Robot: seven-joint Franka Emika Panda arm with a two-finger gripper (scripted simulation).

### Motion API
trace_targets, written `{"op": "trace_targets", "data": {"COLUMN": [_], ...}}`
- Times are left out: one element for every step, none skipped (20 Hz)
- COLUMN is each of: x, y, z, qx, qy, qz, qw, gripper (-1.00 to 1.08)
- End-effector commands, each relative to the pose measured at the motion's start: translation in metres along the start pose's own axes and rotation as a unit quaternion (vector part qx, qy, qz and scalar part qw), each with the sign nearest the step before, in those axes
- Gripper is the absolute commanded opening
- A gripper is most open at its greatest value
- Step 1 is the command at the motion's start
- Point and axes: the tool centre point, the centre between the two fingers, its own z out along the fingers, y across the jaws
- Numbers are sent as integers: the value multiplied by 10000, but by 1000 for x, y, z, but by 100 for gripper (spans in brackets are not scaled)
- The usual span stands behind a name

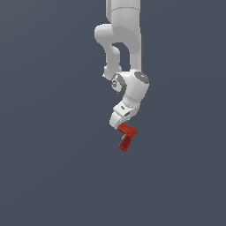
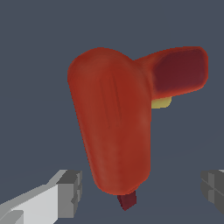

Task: Pick up the object and move it to a goal position.

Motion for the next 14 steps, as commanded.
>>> {"op": "trace_targets", "data": {"x": [2,2,2,2,2,2,3,3,3,3,3,3,3,3], "y": [-1,-2,-4,-6,-7,-9,-10,-12,-12,-13,-13,-13,-13,-12], "z": [0,0,1,1,2,2,3,3,3,3,3,3,3,4], "qx": [-25,-30,-33,-37,-45,-52,-58,-62,-64,-65,-65,-61,-61,-61], "qy": [28,36,44,55,69,83,94,103,108,112,112,105,105,105], "qz": [-89,-121,-157,-202,-257,-307,-348,-379,-401,-414,-417,-394,-394,-394], "qw": [10000,9999,9999,9998,9996,9995,9993,9992,9991,9991,9990,9991,9991,9991], "gripper": [108,108,108,108,108,108,108,108,108,108,108,108,108,108]}}
